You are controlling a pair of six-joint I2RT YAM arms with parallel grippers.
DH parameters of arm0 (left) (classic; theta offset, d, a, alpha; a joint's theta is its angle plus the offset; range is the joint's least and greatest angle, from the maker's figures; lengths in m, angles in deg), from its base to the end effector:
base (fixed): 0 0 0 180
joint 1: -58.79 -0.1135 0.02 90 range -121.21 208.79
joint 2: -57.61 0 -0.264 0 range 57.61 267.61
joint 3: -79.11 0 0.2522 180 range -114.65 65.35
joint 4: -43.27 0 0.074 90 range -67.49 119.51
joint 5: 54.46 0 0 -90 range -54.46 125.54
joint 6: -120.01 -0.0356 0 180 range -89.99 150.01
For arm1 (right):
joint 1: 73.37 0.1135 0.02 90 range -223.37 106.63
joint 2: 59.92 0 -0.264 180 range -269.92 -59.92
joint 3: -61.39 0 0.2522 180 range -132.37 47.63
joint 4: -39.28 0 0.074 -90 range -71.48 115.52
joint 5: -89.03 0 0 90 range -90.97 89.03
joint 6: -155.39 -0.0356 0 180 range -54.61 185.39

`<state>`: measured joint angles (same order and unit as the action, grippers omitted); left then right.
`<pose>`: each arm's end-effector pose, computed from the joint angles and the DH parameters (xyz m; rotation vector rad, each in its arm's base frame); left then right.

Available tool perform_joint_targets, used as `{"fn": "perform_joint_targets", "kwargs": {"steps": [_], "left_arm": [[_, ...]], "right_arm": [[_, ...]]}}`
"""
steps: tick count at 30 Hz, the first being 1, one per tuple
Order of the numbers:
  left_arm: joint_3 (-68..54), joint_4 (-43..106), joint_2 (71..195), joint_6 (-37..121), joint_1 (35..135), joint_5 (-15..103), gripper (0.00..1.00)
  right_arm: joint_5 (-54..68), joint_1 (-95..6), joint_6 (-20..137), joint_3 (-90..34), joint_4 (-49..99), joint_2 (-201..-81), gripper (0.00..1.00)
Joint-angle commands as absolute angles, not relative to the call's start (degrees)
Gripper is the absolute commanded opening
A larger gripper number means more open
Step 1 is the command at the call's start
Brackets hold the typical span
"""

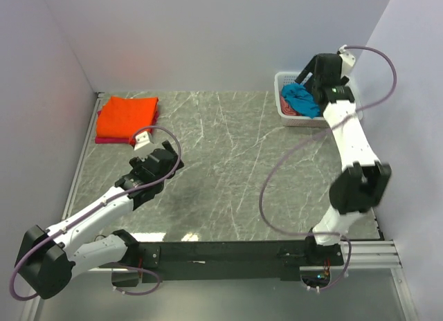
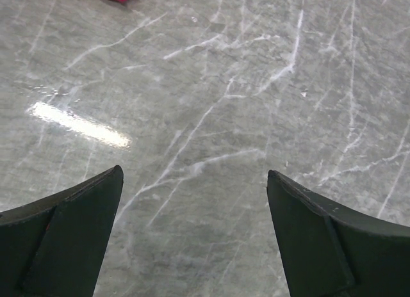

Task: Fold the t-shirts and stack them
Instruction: Grab the tshirt from the pile

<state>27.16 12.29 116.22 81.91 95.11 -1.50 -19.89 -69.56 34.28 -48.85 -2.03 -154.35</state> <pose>0.1852 -0.1095 0.2471 -0.6150 1.9940 -0.2093 0.3802 0.0137 0.3991 0.6695 1.8748 0.0601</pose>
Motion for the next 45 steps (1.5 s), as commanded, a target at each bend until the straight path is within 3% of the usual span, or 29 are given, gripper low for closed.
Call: {"fn": "perform_joint_targets", "kwargs": {"steps": [1, 8, 22, 25, 28, 29, 34, 38, 45], "left_arm": [[26.15, 11.05, 116.23, 83.27, 95.09, -5.15, 0.99], [25.37, 10.96, 119.47, 82.57, 95.0, -6.03, 0.99], [21.85, 8.85, 125.45, 82.84, 95.0, -7.0, 0.99], [21.67, 8.68, 125.98, 82.92, 95.0, -7.0, 0.99], [21.67, 8.94, 125.99, 82.84, 95.0, -6.65, 1.0], [21.67, 8.85, 126.07, 82.84, 95.0, -6.74, 0.99], [21.32, 7.71, 125.55, 83.19, 95.0, -7.79, 0.99], [21.76, 7.36, 124.23, 83.45, 95.0, -7.79, 0.99], [22.37, 8.5, 121.42, 83.02, 95.0, -5.95, 0.99]], "right_arm": [[-21.27, -72.75, 39.28, -62.26, -15.16, -167.18, 0.92], [-20.4, -78.64, 41.57, -82.26, -22.03, -185.32, 0.87], [-16.27, -81.11, 45.7, -79.81, -11.93, -192.01, 0.72], [-15.65, -81.55, 45.62, -79.9, -9.47, -192.45, 0.64], [-14.16, -82.16, 44.13, -80.51, -7.53, -193.16, 0.4], [-14.5, -82.16, 43.69, -80.77, -7.18, -193.25, 0.25], [-13.98, -82.6, 44.3, -80.07, -5.07, -191.76, 0.0], [-13.02, -82.6, 45.09, -78.06, -3.15, -188.25, 0.0], [-14.06, -79.88, 47.81, -59.44, 9.42, -168.77, 0.0]]}}
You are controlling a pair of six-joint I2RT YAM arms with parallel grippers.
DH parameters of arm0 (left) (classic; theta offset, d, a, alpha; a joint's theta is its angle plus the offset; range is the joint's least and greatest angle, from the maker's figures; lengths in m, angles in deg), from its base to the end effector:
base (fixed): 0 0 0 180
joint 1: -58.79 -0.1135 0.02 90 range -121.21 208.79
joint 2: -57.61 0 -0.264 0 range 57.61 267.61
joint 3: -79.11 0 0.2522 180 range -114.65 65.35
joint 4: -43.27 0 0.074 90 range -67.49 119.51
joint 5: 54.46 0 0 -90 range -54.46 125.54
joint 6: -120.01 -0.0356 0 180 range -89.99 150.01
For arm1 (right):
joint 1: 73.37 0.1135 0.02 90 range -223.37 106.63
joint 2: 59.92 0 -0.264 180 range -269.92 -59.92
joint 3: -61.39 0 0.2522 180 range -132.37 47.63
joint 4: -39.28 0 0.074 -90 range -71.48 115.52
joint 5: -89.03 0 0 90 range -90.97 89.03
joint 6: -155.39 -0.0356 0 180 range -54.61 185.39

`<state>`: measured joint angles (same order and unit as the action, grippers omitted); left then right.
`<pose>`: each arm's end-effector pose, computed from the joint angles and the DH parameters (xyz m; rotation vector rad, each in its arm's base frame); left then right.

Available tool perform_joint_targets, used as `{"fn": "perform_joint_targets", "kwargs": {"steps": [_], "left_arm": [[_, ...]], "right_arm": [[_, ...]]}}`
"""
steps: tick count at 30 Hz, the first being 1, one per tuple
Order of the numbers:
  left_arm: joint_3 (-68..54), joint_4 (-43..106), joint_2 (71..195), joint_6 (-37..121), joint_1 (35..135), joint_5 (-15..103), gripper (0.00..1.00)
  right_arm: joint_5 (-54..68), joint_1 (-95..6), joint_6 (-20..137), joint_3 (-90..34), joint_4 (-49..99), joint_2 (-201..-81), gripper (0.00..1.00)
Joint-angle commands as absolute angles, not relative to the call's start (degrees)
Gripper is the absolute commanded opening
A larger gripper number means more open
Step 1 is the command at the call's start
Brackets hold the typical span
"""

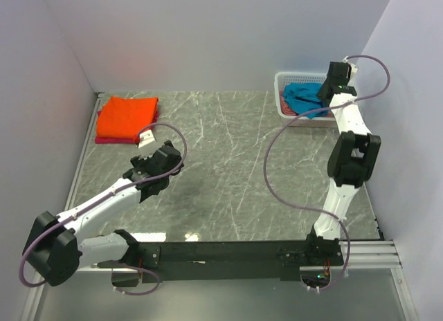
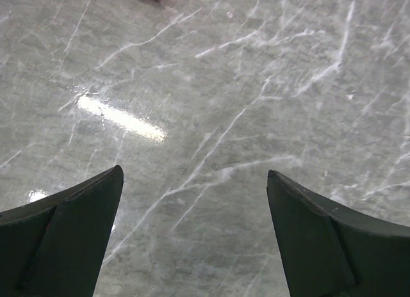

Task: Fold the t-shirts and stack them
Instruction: Grab the tshirt from the pile, then move the tshirt to the center of the board

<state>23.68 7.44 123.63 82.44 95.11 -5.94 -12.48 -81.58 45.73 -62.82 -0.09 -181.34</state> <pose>0.1993 -0.1172 0.2354 -0.6149 2.0545 -0.0189 0.4909 -0.0780 0.2862 0.6363 2.1024 -0.1099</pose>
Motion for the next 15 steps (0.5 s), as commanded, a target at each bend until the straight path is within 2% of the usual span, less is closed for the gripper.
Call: {"fn": "perform_joint_targets", "kwargs": {"steps": [1, 4, 10, 15], "left_arm": [[22.37, 8.67, 120.72, 82.84, 95.0, -5.6, 0.99], [22.64, 9.81, 119.05, 82.57, 95.0, -4.19, 0.99], [24.13, 10.96, 115.62, 82.92, 95.0, -1.99, 0.99], [25.89, 11.57, 113.07, 83.02, 95.0, -0.24, 0.99]], "right_arm": [[-14.76, -79.36, 48.69, -57.85, 10.74, -166.46, 0.0], [-15.38, -76.63, 50.62, -53.8, 14.44, -158.37, 0.0], [-19.43, -66.88, 57.38, -55.55, 14.88, -147.38, 0.0], [-18.03, -59.94, 57.66, -54.67, 19.09, -139.48, 0.0]]}}
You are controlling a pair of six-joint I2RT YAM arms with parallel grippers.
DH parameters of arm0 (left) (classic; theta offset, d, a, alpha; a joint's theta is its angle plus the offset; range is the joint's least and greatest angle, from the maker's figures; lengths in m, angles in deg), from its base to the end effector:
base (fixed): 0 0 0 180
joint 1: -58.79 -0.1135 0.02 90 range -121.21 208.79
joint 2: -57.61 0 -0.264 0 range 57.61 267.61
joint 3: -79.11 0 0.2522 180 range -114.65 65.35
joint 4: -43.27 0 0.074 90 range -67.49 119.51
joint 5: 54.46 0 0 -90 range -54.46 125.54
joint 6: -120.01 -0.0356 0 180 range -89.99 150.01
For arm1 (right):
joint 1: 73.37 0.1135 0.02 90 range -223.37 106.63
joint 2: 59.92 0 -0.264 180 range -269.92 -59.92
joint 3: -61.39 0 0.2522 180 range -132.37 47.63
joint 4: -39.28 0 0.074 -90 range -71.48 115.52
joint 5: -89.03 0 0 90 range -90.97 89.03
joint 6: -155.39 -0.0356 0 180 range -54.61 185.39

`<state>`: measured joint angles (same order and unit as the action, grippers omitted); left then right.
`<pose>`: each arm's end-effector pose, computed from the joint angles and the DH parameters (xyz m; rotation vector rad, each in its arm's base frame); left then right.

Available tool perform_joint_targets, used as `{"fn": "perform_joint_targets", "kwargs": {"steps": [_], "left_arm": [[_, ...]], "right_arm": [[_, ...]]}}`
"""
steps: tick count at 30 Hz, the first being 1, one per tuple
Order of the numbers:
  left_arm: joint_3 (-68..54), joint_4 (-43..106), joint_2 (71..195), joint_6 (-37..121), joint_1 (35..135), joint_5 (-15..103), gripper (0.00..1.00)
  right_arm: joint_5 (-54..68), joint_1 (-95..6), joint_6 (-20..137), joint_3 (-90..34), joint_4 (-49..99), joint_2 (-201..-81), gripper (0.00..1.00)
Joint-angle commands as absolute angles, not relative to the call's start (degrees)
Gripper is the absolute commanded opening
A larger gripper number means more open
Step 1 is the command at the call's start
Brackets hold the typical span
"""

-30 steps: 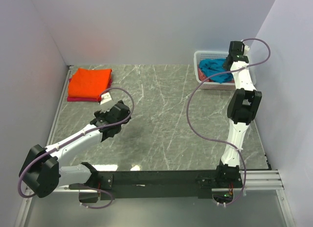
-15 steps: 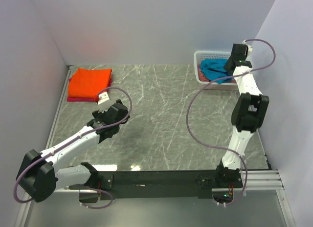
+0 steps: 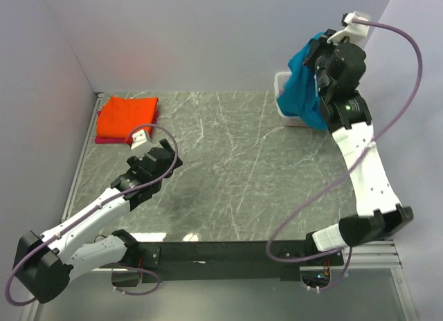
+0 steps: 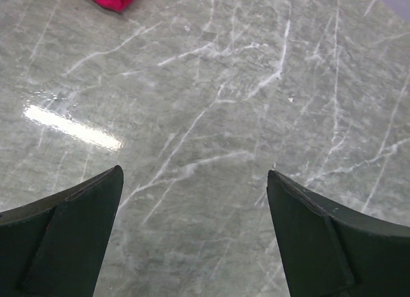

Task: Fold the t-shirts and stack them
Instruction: Move the tshirt to the center of the board

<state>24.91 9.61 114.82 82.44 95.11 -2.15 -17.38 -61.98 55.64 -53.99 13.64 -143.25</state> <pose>0.1828 -0.1073 0.2612 -0.6322 1.9714 -0.2188 0.3064 0.0515 0.5216 0.2124 1.4487 0.0917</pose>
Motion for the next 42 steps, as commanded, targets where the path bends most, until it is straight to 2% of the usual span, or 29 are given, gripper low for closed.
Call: {"fn": "perform_joint_targets", "kwargs": {"steps": [1, 3, 7, 14, 19, 24, 27, 30, 31, 35, 37, 38, 39, 42], "left_arm": [[26.15, 11.58, 112.02, 83.19, 95.0, 0.11, 1.0], [26.85, 11.14, 110.87, 83.62, 95.0, 0.82, 0.99], [27.56, 8.42, 107.19, 85.38, 95.0, -0.05, 0.99], [28.0, 2.88, 101.56, 88.37, 95.0, -1.81, 0.99], [28.79, 0.42, 97.08, 89.25, 95.0, -2.08, 0.99], [29.84, -0.29, 94.44, 89.6, 95.0, -2.61, 0.99], [30.11, -0.38, 94.52, 90.22, 95.0, -1.9, 0.99], [30.46, -0.73, 95.57, 90.83, 95.0, -1.99, 0.99], [30.55, -0.82, 96.01, 90.92, 94.92, -1.9, 0.99], [30.81, -0.64, 99.61, 91.8, 95.0, -1.47, 0.99], [30.64, -0.12, 102.51, 92.06, 95.0, -0.85, 0.99], [30.46, 0.23, 103.56, 92.07, 95.0, -0.59, 1.0], [30.29, 0.5, 105.84, 92.24, 95.0, 0.2, 0.99], [28.71, 0.68, 110.41, 92.59, 94.92, 1.96, 1.0]], "right_arm": [[-17.5, -57.4, 57.49, -54.32, 19.89, -138.5, 0.0], [-15.66, -55.1, 56.96, -54.4, 21.12, -136.48, 0.0], [-3.91, -49.48, 52.14, -56.25, 19.45, -134.28, 0.0], [1.05, -36.83, 52.3, -62.83, 18.4, -136.02, 0.0], [-0.88, -32.16, 51.86, -71.25, 15.95, -139.8, 0.0], [-12.37, -31.19, 48.35, -75.06, 13.31, -143.41, 0.0], [-19.66, -31.71, 46.95, -68.5, 11.46, -141.31, 0.0], [-23.2, -35.13, 41.35, -52.52, 10.84, -136.04, 0.0], [-22.6, -37.06, 39.14, -43.51, 9.8, -134.73, 0.01], [-15.92, -51.36, 29.02, -20.7, 7.33, -130.58, 0.02], [-15.04, -54.81, 26.73, -11.57, 4.53, -131.37, 0.2], [-16.17, -56.13, 26.37, -9.52, 3.47, -132.85, 0.33], [-17.13, -58.15, 26.2, -7.93, 2.33, -133.74, 0.55], [-22.67, -59.31, 26.8, -6.24, -2.42, -136.12, 0.67]]}}
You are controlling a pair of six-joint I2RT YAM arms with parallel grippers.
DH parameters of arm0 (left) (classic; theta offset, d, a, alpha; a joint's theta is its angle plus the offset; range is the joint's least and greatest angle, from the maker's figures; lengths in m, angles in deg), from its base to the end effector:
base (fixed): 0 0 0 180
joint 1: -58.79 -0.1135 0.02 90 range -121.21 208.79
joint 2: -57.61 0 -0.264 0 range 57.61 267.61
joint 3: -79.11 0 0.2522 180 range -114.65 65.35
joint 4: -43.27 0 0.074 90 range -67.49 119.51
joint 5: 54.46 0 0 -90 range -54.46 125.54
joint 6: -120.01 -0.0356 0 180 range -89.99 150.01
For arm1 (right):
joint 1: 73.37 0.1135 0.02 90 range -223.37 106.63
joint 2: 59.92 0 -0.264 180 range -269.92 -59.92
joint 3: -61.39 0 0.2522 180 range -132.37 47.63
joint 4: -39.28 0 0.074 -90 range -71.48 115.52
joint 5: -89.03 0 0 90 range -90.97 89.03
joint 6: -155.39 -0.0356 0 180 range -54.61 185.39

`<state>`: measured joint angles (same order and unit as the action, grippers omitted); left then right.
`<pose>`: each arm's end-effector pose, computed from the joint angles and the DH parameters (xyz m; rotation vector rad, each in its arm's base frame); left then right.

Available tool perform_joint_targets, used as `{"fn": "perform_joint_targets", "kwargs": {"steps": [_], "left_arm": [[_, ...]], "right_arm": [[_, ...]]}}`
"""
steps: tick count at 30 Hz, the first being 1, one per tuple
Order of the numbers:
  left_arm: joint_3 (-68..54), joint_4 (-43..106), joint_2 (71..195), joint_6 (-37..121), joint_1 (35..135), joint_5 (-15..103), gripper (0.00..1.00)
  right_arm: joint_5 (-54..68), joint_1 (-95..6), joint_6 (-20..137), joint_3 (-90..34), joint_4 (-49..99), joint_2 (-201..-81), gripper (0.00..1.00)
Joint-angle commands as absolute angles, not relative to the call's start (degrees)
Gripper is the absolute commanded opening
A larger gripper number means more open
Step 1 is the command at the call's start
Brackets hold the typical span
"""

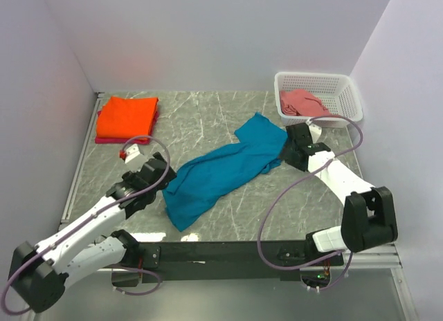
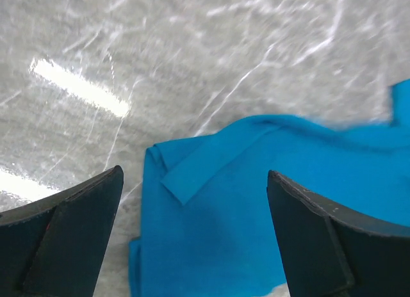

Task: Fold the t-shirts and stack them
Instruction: Move the tshirt to the center of the board, then flatten the tshirt out

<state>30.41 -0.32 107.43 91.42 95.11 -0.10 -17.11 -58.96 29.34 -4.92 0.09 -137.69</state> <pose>0.1533 -0.0869 0.2379 -0.7549 2.0538 -0.2228 0.2735 0.0601 0.2377 0.5714 2.3401 0.0581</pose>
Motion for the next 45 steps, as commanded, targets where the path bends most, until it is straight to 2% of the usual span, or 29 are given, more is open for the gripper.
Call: {"fn": "perform_joint_targets", "kwargs": {"steps": [1, 5, 9, 10, 11, 15, 22, 24, 28, 31, 37, 40, 45], "left_arm": [[28.53, 1.03, 111.56, 92.51, 94.92, 2.14, 0.99], [28.26, 2.7, 116.48, 92.24, 94.92, 3.63, 0.99], [27.82, 3.05, 121.49, 92.77, 94.31, 3.02, 0.99], [27.91, 3.4, 122.11, 92.42, 93.87, 3.37, 0.99], [28.09, 4.36, 122.99, 92.24, 92.91, 4.33, 0.99], [29.93, 9.28, 125.28, 90.14, 89.13, 8.98, 0.99], [29.15, 16.23, 131.43, 86.45, 84.55, 15.23, 0.99], [28.01, 15.97, 134.15, 86.0, 84.19, 16.81, 0.91], [28.17, 16.58, 136.53, 84.86, 84.28, 19.7, 0.87], [29.14, 16.85, 136.8, 83.9, 84.19, 22.52, 0.78], [31.42, 17.2, 136.27, 84.07, 85.07, 24.64, 0.49], [31.34, 16.33, 137.23, 85.03, 86.12, 25.17, 0.02], [30.28, 12.37, 136.01, 86.53, 87.71, 19.99, 0.01]], "right_arm": [[-23.55, -59.31, 26.9, -6.33, -3.82, -136.38, 0.68], [-22.42, -59.31, 30.14, -5.19, -1.47, -134.1, 0.69], [-13.92, -59.31, 36.2, -3.87, 3.54, -132.25, 0.7], [-12.76, -59.31, 37.0, -3.7, 4.85, -132.08, 0.72], [-12.05, -59.31, 38.75, -3.87, 5.47, -132.16, 0.79], [-8.01, -59.23, 43.06, -7.81, 7.41, -134.26, 0.81], [-4.75, -58.17, 45.79, -17.56, 7.5, -145.58, 0.82], [-5.36, -58.0, 45.97, -22.47, 6.72, -149.02, 0.82], [-6.95, -57.38, 46.23, -33.2, 1.63, -161.13, 0.82], [-7.39, -57.03, 45.71, -41.55, -0.66, -169.3, 0.82], [-6.6, -56.24, 43.34, -61.33, -9.72, -185.56, 0.79], [-6.42, -55.71, 42.81, -69.51, -13.32, -191.55, 0.78], [-8.62, -54.65, 42.63, -76.63, -14.82, -197.98, 0.76]]}}
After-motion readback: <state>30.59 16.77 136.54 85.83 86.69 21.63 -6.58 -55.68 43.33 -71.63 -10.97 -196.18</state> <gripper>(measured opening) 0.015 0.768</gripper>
